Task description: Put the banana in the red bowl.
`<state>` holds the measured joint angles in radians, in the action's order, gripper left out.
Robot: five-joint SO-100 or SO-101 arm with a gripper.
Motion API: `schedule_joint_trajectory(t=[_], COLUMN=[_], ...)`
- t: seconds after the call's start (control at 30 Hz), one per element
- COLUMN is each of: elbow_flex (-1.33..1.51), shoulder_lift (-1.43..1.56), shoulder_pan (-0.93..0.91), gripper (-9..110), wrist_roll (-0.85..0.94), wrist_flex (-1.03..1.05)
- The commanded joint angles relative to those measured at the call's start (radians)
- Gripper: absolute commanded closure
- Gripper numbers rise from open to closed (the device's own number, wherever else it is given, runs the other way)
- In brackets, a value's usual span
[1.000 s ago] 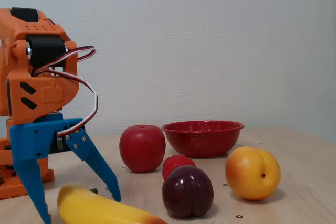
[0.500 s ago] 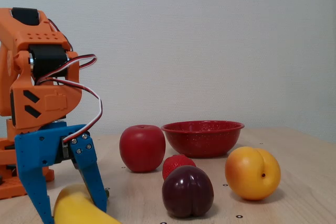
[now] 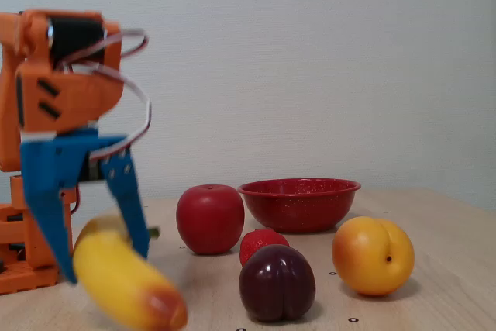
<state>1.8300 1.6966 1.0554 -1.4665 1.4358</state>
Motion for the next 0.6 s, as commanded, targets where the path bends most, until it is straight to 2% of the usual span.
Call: schedule_joint_trajectory(t=[0.0, 0.27, 0.47, 0.57], elbow_flex=[-0.156, -0.365, -0.518, -0.669], shoulder_lift=[0.127, 0.156, 0.115, 0.061], shoulder_pan=[-0.046, -0.213, -0.43, -0.548], gripper=[101, 101, 101, 101], wrist_roll=[0.061, 0.285, 0.535, 0.667], wrist_flex=[0.095, 0.268, 0.272, 0.336])
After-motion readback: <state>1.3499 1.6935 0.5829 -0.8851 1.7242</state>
